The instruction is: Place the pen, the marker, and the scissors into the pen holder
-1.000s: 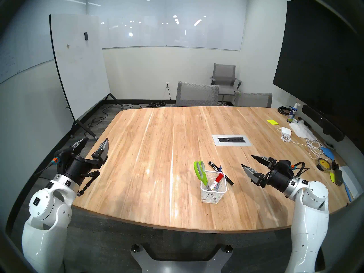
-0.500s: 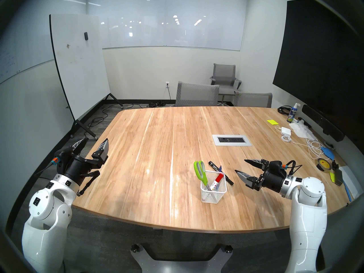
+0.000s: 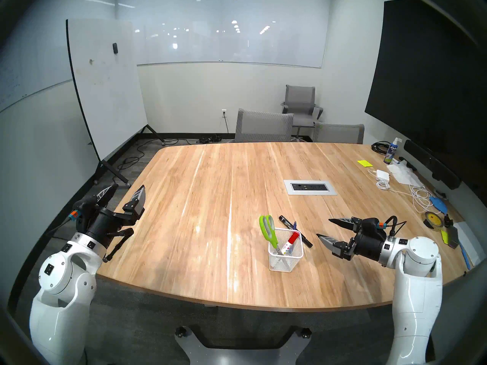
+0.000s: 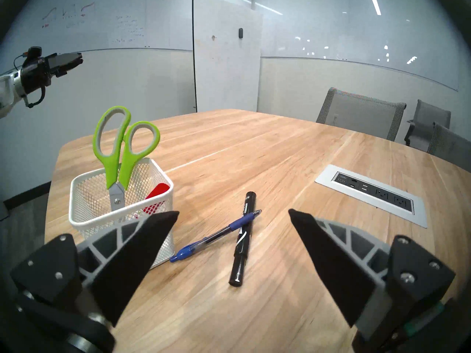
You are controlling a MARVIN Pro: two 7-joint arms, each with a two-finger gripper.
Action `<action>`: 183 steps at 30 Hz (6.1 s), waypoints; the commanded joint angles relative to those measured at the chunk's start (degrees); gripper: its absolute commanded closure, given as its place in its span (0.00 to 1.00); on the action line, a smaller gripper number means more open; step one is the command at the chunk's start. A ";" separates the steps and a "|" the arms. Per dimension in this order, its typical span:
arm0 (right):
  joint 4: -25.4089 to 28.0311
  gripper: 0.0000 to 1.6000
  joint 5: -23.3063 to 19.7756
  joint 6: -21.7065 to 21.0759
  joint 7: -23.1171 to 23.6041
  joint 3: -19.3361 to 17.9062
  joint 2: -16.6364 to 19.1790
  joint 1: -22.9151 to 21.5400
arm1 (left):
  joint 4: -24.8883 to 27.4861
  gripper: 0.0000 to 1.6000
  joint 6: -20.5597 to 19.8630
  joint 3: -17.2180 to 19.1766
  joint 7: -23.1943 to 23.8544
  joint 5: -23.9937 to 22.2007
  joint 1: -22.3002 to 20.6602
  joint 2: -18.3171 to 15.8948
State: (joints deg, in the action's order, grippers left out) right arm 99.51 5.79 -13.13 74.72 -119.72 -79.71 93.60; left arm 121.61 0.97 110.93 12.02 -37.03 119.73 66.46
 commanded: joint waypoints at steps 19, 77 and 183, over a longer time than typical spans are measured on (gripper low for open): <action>-2.47 0.00 5.47 -3.80 -1.58 4.60 1.04 -3.92 | 0.94 0.00 -0.23 0.42 0.07 0.11 -0.16 0.07; -9.67 0.00 10.15 -2.38 -5.20 10.61 1.12 -5.55 | 0.94 0.00 -0.60 0.62 0.56 0.51 -0.42 0.69; -13.84 1.00 6.89 7.75 -12.58 9.03 1.37 -6.42 | 0.91 0.00 -1.23 0.98 1.50 1.25 -0.93 1.83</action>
State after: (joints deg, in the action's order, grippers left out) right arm 82.35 15.70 -6.50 61.15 -108.36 -77.86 86.54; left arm 121.59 -0.16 111.61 13.57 -35.74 118.86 68.41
